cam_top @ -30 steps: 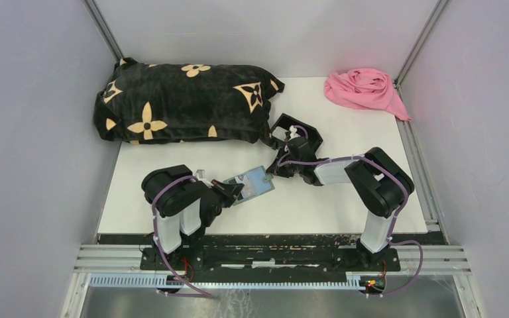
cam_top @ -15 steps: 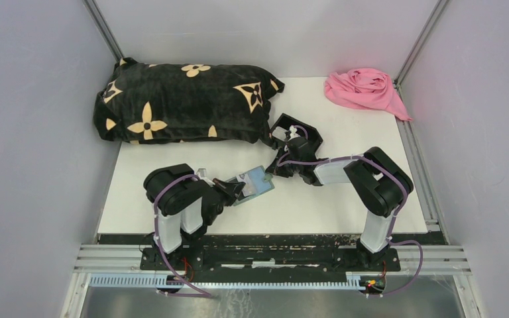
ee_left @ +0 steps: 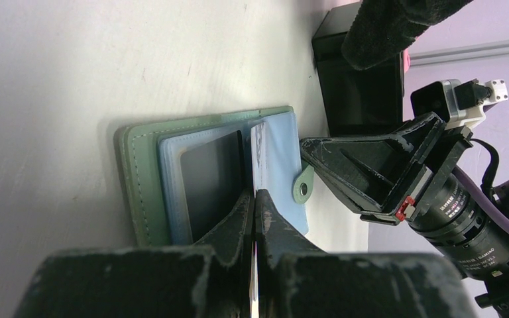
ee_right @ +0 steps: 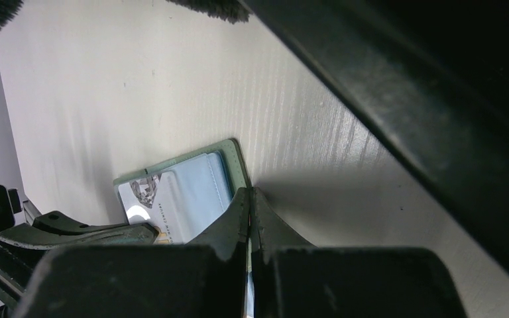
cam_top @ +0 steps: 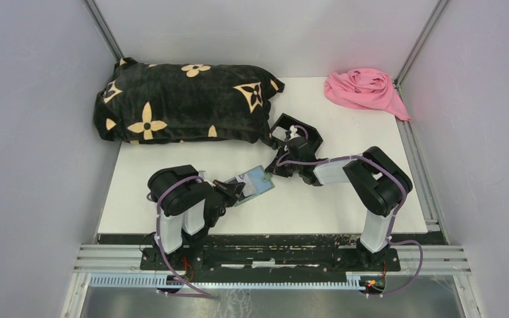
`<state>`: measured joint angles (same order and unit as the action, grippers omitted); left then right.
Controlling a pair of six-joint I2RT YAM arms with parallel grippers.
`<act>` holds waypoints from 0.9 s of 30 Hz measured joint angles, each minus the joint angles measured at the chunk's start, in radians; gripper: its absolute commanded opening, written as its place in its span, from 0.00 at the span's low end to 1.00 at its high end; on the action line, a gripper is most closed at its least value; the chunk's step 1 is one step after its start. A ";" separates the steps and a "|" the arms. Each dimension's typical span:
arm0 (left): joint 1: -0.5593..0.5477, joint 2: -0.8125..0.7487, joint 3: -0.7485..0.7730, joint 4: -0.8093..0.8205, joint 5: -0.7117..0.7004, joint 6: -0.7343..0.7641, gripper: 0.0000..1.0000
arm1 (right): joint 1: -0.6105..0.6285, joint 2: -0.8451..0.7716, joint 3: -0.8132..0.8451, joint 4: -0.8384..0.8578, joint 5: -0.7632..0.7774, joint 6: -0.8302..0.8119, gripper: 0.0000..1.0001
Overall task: Put the credit cards into the card holder
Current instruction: Insert the credit card into the card holder.
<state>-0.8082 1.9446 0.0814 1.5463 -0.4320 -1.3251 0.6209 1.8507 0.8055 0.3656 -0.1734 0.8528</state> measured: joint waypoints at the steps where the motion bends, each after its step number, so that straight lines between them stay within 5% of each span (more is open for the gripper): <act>1: -0.003 0.002 0.000 0.000 -0.006 -0.002 0.03 | 0.000 0.001 0.000 0.001 0.000 0.001 0.01; 27: -0.079 0.055 0.051 0.002 -0.155 -0.087 0.03 | 0.018 0.006 -0.011 0.040 0.047 0.023 0.01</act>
<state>-0.8867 1.9995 0.1322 1.5482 -0.5873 -1.4124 0.6388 1.8565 0.7944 0.4053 -0.1268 0.8761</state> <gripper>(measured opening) 0.043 0.014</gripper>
